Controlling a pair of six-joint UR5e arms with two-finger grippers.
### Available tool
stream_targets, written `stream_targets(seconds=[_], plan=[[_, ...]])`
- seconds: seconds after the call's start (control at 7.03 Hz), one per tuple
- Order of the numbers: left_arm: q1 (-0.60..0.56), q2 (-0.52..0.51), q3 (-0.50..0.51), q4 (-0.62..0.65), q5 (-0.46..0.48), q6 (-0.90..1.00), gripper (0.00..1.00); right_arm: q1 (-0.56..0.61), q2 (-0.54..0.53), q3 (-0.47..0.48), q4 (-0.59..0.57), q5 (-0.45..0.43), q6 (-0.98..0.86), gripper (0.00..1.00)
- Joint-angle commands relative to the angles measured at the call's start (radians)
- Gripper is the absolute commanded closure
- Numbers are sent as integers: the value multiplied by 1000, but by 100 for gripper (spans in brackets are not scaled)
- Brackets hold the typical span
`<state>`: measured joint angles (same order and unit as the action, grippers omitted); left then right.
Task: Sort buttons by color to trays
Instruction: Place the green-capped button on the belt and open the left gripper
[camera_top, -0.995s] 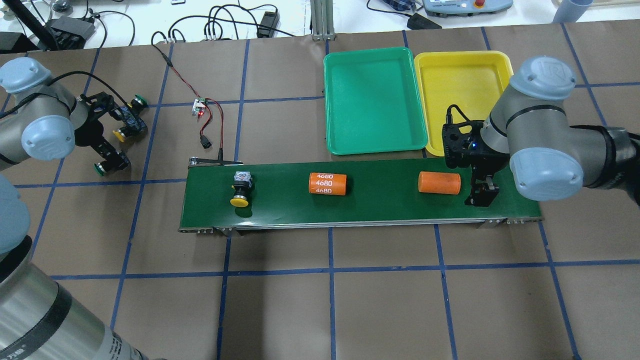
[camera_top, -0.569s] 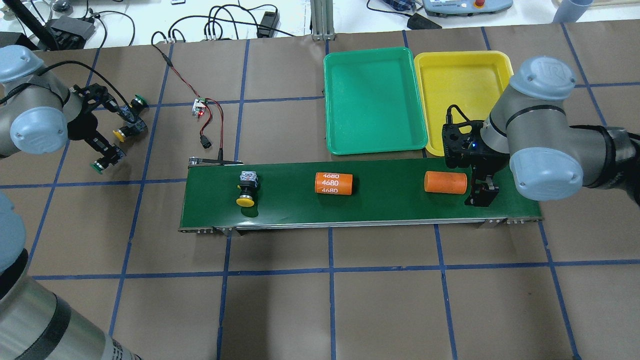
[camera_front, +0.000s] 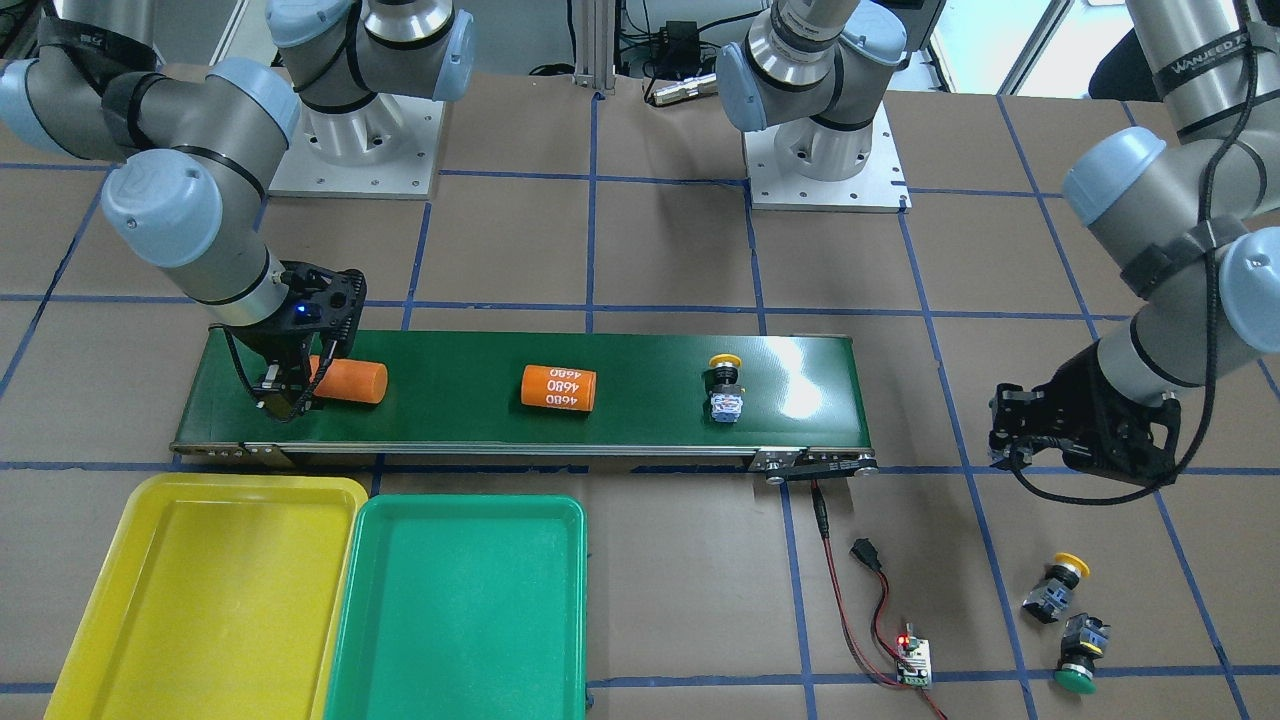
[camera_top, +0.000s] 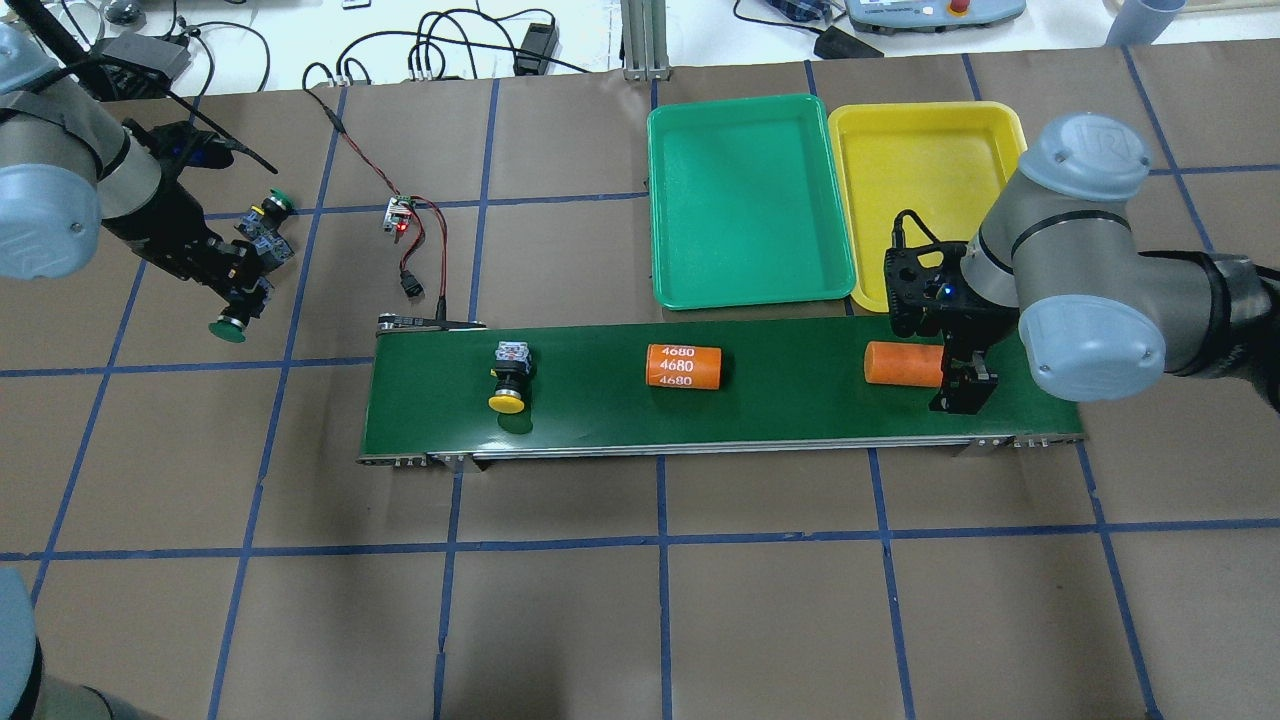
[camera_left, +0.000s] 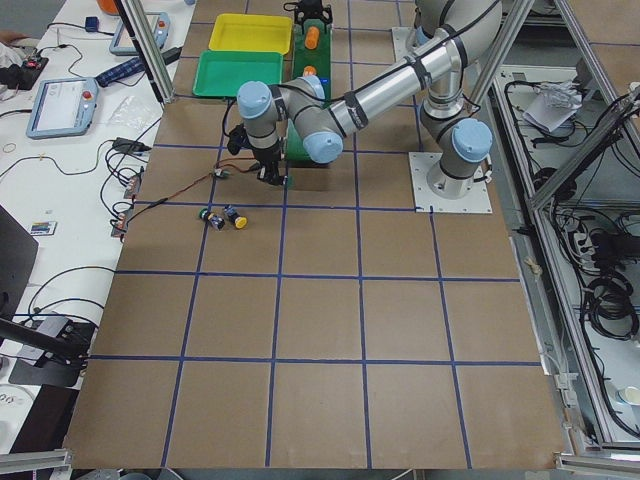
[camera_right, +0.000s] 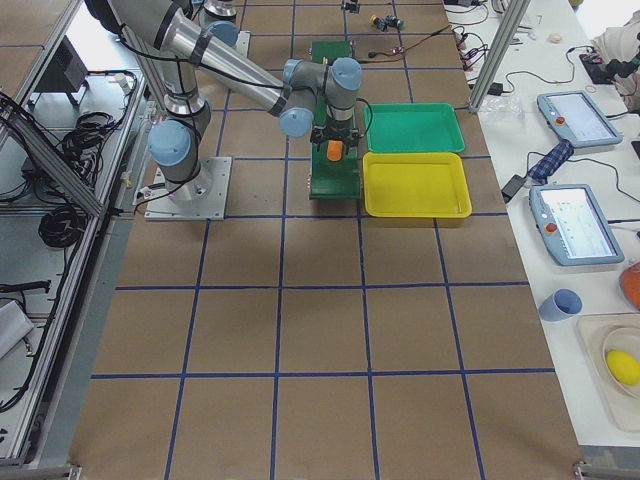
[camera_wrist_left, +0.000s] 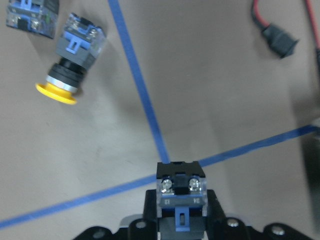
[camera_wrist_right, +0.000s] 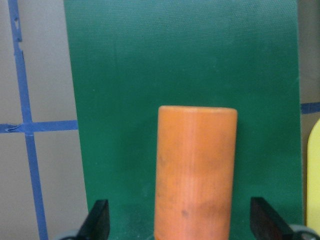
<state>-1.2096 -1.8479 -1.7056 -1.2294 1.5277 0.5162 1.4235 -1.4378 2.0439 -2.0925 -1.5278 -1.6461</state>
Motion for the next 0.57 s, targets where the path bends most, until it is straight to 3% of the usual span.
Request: stream_targets(seconds=[0.0,0.14,0.43], plan=[[-123,74,-116,-10,-15,-271,100,0,5,1,0,0,-1,0],[-137,84,-171,58,-17,-309,100,0,5,-1,0,0,-1,0],[-143,81,-190,90,-65,-367,100,0,5,1,0,0,-1,0]])
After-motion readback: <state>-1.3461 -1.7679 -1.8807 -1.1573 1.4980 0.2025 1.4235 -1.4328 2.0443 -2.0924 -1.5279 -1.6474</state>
